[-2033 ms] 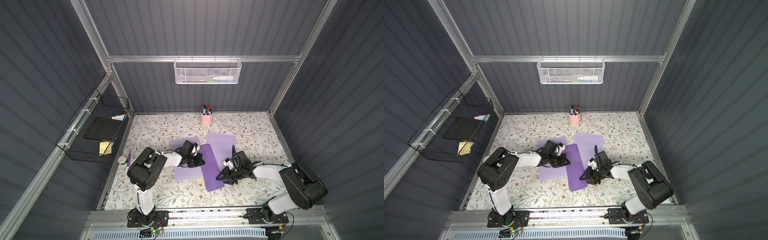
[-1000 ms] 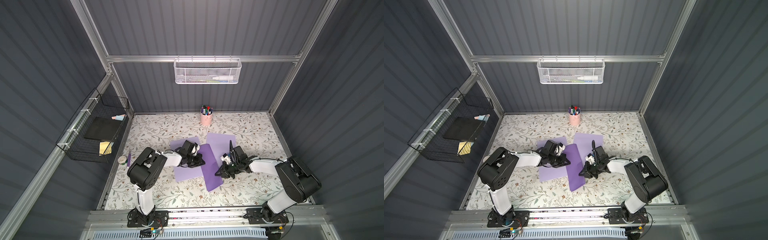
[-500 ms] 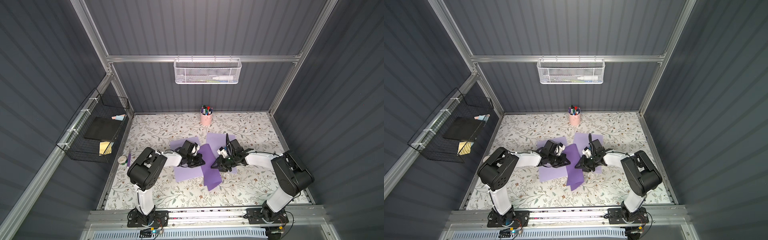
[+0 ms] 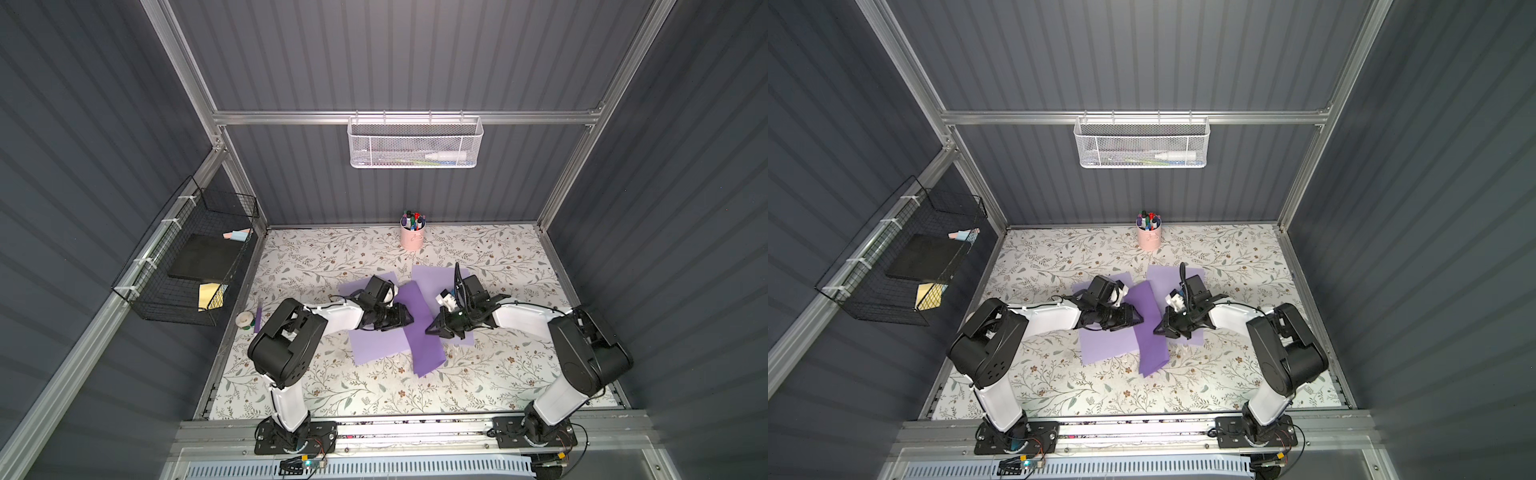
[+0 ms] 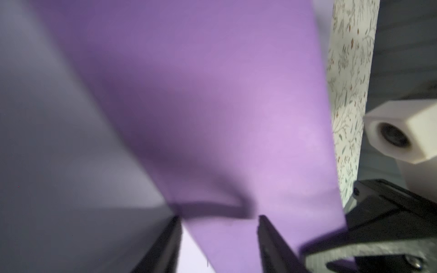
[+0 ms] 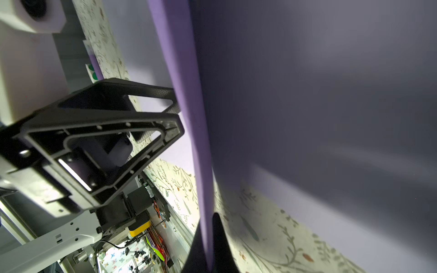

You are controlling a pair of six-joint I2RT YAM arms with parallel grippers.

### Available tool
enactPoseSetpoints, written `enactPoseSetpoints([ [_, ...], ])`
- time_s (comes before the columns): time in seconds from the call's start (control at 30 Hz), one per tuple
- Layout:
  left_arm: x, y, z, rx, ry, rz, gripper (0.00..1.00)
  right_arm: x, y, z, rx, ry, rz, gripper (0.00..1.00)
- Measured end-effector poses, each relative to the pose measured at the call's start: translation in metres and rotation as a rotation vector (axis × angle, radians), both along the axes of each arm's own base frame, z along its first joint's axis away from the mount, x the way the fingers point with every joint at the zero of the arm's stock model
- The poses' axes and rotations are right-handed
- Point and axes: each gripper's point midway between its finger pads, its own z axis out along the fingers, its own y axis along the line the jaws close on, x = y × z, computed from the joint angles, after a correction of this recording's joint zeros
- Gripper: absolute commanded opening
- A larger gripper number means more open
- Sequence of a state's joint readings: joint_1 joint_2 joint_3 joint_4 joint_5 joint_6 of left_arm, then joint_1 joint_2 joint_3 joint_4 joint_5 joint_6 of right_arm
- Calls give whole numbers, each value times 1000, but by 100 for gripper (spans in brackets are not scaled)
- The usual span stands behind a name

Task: Fold the rectangular paper in half along the long edge
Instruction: Pick up the paper from the paper, then place the paper at the center of the board.

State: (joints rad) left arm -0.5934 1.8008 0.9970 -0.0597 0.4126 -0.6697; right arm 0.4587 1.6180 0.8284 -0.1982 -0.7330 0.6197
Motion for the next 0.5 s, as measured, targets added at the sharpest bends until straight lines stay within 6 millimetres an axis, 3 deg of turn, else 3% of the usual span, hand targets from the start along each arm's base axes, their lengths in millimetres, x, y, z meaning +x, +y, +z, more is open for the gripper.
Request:
enactPoseSetpoints([
  [0.1, 22, 2, 29, 18, -59, 39, 99, 20, -23, 20, 16, -54, -75, 0],
  [0.2, 42, 4, 77, -16, -164, 69, 99, 37, -58, 37, 14, -101, -168, 0],
  [0.27, 52, 8, 114, -44, -241, 91, 99, 50, -95, 48, -8, -127, -265, 0],
  [0.33, 57, 13, 137, -61, -291, 106, 99, 58, -128, 61, -51, -136, -356, 0],
  [0.4, 59, 18, 147, -61, -316, 116, 99, 68, -157, 80, -140, -159, -427, 0],
  [0.5, 59, 24, 137, -36, -293, 125, 99, 82, -187, 123, -317, -247, -472, 0],
])
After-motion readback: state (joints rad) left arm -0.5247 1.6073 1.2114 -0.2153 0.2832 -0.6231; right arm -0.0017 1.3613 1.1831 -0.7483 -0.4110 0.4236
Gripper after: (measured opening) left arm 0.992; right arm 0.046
